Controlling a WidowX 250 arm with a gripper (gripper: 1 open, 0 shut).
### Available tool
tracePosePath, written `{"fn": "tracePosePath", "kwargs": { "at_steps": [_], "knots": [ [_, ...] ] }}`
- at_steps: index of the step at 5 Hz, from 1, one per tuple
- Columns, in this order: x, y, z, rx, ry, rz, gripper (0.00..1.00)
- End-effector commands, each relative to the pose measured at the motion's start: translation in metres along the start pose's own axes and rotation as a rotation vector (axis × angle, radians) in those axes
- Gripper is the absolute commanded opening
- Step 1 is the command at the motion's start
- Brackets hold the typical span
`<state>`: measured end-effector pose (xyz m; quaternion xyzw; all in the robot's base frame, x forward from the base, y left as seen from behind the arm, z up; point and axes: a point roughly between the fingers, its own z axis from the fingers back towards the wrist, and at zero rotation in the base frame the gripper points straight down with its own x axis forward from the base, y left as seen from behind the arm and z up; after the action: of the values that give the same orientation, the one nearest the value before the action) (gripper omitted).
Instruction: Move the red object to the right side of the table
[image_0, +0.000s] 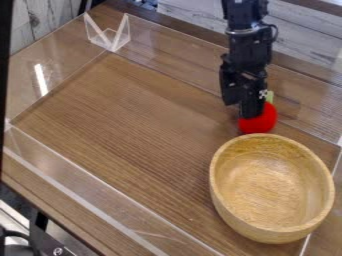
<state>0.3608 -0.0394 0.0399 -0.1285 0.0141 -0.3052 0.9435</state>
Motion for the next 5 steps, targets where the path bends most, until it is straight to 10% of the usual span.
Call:
{"fn": "tracePosePath", "kwargs": {
  "at_steps": [1, 5],
  "knots": [
    [0.009, -0.002, 0.026, 0.05, -0.07, 0.013, 1.0],
    [0.022, -0.02, 0.066, 0.1, -0.128, 0.048, 1.0]
  ]
}}
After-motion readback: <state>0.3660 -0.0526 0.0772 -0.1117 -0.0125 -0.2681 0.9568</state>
